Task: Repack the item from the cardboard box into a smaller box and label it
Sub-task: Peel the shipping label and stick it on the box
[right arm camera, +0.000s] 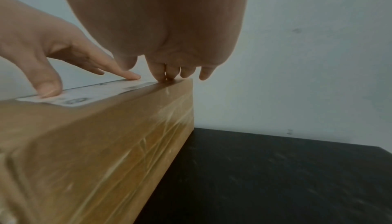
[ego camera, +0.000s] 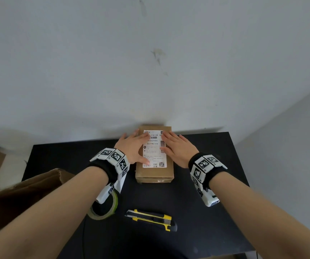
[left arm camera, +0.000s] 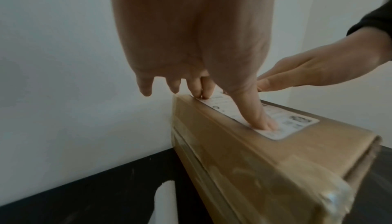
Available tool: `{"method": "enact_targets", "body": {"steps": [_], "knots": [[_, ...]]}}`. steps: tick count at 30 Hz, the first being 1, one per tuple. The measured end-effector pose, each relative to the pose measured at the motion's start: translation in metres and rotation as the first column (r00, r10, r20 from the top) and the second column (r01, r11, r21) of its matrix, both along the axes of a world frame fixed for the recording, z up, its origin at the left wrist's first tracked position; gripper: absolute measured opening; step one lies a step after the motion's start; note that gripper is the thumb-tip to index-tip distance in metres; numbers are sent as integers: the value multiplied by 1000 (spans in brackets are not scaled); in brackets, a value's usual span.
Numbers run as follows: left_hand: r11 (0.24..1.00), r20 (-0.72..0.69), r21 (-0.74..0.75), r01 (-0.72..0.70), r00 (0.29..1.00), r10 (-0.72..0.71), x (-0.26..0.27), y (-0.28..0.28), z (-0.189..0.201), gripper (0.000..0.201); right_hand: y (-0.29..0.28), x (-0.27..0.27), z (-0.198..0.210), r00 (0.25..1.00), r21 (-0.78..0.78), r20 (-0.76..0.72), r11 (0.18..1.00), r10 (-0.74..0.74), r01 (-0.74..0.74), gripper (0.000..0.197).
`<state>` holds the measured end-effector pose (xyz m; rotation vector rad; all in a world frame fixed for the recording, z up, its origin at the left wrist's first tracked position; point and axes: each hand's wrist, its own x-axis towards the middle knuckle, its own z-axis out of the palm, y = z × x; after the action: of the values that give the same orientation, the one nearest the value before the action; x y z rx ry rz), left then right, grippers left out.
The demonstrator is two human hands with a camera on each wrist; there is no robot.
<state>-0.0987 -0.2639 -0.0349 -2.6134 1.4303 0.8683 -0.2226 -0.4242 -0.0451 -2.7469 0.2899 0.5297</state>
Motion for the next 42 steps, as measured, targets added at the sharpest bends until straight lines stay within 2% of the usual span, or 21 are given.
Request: {"method": "enact_targets", "body": {"steps": [5, 16, 21, 26, 31, 38, 42], "knots": [[999, -21, 38, 2, 1000, -1, 10, -8, 0, 115, -12, 14, -1, 1000, -19, -4, 1000, 13, -13, 59], [999, -35, 35, 16, 999, -15, 7, -3, -4, 113, 11, 29, -6, 988, -17, -24, 989, 149, -150, 65], [998, -14, 52, 23, 1000, -22, 0, 3, -6, 102, -5, 14, -7, 995, -60, -29, 994, 95, -96, 63], [995, 109, 25, 100, 989, -102, -25, 22, -7, 77, -2, 11, -6, 998, -52, -48, 998, 44, -46, 64], [985, 140, 45, 164, 976, -169, -51, 50, -10, 76, 7, 7, -3, 999, -46, -46, 999, 16, -18, 62], [991, 258, 40, 126, 957, -132, -65, 53, -11, 62, 43, -21, -3, 995, -34, -16, 995, 98, -99, 61], [998, 280, 17, 68, 957, -71, -79, 56, -18, 56, 67, -46, -5, 991, -40, 0, 990, 133, -133, 60]]}}
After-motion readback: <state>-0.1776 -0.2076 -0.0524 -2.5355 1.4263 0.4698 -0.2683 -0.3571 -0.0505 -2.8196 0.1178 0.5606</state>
